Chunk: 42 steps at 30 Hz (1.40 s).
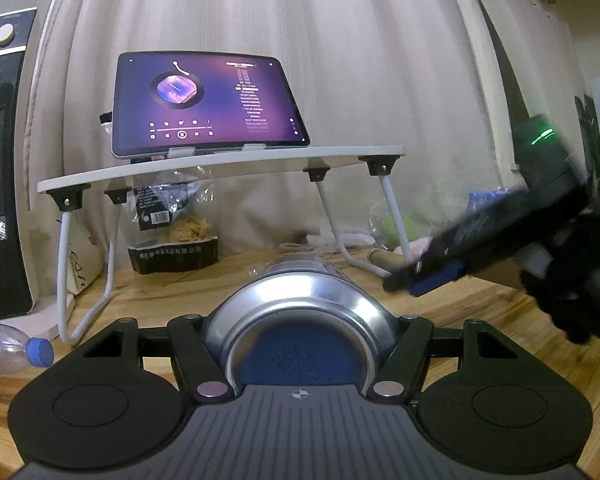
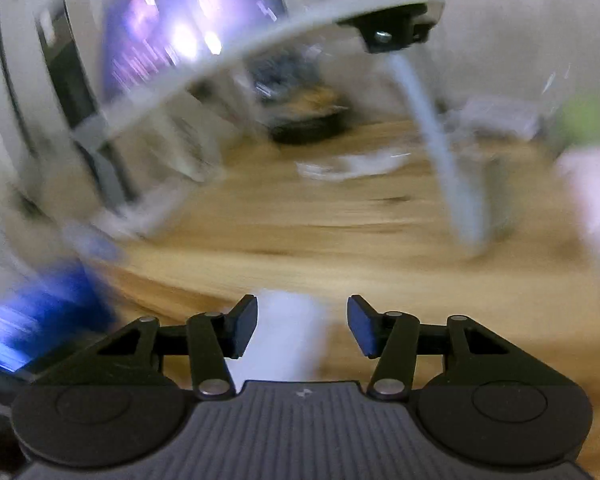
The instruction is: Clean container
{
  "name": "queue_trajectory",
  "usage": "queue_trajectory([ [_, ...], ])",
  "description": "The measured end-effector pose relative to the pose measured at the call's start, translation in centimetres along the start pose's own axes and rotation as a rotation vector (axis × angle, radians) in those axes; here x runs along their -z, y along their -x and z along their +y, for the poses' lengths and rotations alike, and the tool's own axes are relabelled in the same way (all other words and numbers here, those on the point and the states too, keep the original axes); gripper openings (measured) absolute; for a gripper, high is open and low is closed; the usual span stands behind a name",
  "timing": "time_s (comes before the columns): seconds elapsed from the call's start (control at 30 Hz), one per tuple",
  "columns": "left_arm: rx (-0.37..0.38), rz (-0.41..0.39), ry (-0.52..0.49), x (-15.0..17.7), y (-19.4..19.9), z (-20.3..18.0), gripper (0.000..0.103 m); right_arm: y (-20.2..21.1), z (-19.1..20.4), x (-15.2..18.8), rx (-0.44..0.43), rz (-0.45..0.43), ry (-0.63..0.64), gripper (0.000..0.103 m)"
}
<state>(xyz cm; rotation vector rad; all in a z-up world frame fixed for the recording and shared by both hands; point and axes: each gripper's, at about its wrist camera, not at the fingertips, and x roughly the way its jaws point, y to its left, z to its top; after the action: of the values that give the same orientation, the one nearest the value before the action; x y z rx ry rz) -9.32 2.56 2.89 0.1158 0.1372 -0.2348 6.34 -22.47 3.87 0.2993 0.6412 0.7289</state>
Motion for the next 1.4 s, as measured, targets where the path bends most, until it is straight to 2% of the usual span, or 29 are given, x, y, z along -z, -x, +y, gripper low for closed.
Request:
queue_trajectory([
  [0.03, -0.002, -0.006, -0.002, 0.0, 0.1, 0.0, 0.068, 0.4, -0.1, 0.6, -0.105, -0.016, -0.1, 0.054],
  [0.1, -0.005, -0.014, -0.008, 0.0, 0.2, -0.1, 0.067, 0.3, -0.3, 1.8, -0.264, -0.025, -0.268, 0.064],
  [0.2, 0.012, -0.026, -0.021, 0.0, 0.4, -0.3, 0.067, -0.7, 0.2, 3.1, -0.393, -0.007, -0.414, 0.066],
  [0.27, 0.042, -0.042, -0.037, 0.0, 0.7, -0.5, 0.067, -1.0, 0.8, 3.4, -0.405, -0.015, -0.429, 0.07],
  [0.4, 0.082, -0.071, 0.001, -1.0, 1.2, -0.5, 0.067, -1.0, 0.5, 4.2, -0.452, -0.03, -0.519, 0.074],
  [0.47, 0.049, -0.1, -0.08, -1.4, 1.4, -1.4, 0.067, -0.8, 0.0, 4.7, -0.48, -0.033, -0.58, 0.074],
  [0.53, 0.023, -0.123, -0.206, -1.5, 1.6, -2.7, 0.067, -0.3, -0.3, 5.2, -0.494, -0.034, -0.624, 0.078],
  [0.77, 0.038, -0.206, -0.512, -1.2, 2.3, -5.0, 0.067, 0.7, 0.1, 5.0, -0.518, -0.043, -0.66, 0.081],
  [0.83, 0.055, -0.213, -0.54, -1.6, 2.4, -5.0, 0.068, 0.6, 0.4, 5.0, -0.536, -0.043, -0.661, 0.078],
  [0.87, 0.064, -0.212, -0.533, -1.9, 2.4, -4.9, 0.068, 0.7, 0.5, 5.0, -0.547, -0.049, -0.66, 0.072],
  [0.97, 0.09, -0.202, -0.457, -2.9, 2.3, -4.4, 0.071, 1.2, 0.8, 5.0, -0.554, -0.107, -0.629, 0.072],
  [1.13, 0.23, -0.116, -0.082, -5.1, 2.0, -2.2, 0.079, 1.7, 0.2, 5.5, -0.583, -0.216, -0.633, 0.071],
  [1.23, 0.305, -0.06, 0.133, -5.5, 1.4, -0.6, 0.079, 2.4, 0.0, 5.8, -0.592, -0.258, -0.61, 0.071],
  [1.3, 0.343, -0.058, 0.214, -5.1, 1.5, 0.0, 0.079, 2.9, -0.1, 5.8, -0.591, -0.267, -0.593, 0.071],
  [1.4, 0.37, -0.071, 0.27, -4.9, 1.5, 0.7, 0.069, 3.3, -0.1, 6.0, -0.608, -0.272, -0.59, 0.071],
])
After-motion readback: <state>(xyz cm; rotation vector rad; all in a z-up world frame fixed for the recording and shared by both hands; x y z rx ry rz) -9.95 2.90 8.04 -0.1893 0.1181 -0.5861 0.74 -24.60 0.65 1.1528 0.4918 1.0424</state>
